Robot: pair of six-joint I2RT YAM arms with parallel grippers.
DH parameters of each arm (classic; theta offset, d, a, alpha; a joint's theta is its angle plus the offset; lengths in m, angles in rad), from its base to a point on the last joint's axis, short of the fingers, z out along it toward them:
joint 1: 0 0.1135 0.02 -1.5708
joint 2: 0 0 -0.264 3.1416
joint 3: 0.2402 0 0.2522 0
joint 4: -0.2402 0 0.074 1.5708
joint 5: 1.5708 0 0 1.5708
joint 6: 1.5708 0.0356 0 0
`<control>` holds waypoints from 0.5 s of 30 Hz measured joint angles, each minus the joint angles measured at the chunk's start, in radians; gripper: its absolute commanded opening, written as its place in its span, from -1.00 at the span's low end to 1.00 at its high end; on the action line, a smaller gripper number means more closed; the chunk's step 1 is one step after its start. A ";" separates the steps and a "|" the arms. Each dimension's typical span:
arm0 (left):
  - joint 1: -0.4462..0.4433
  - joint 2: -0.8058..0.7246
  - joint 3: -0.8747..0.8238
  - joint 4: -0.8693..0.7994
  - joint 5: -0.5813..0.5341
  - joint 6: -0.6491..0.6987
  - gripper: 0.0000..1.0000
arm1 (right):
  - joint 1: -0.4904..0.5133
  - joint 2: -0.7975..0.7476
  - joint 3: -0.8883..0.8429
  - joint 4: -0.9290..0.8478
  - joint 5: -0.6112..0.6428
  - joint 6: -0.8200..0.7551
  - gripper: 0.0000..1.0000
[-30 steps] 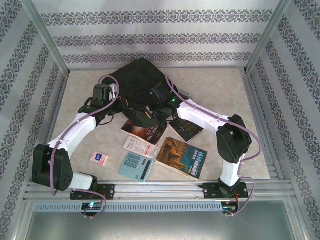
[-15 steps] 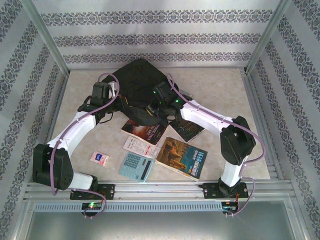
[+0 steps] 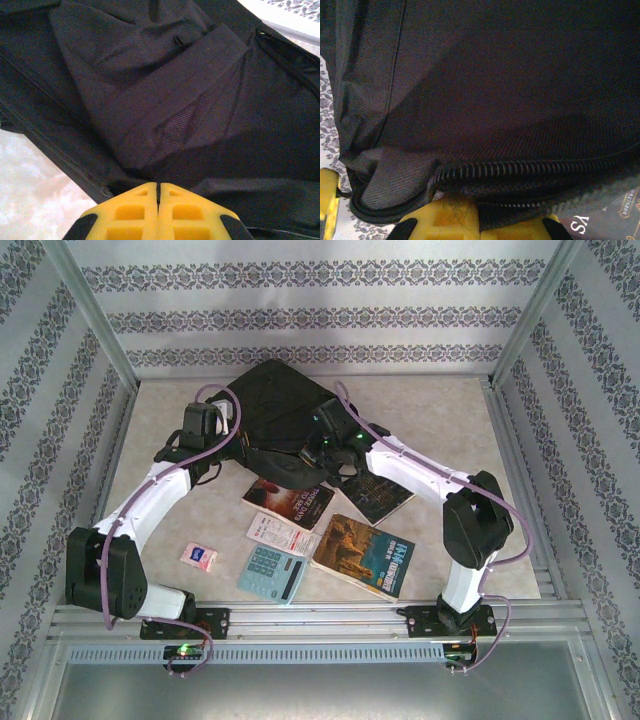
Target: Pack the student bag
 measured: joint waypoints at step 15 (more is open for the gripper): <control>0.000 -0.005 0.001 0.001 -0.075 0.032 -1.00 | -0.005 0.023 0.059 -0.016 -0.046 -0.257 -1.00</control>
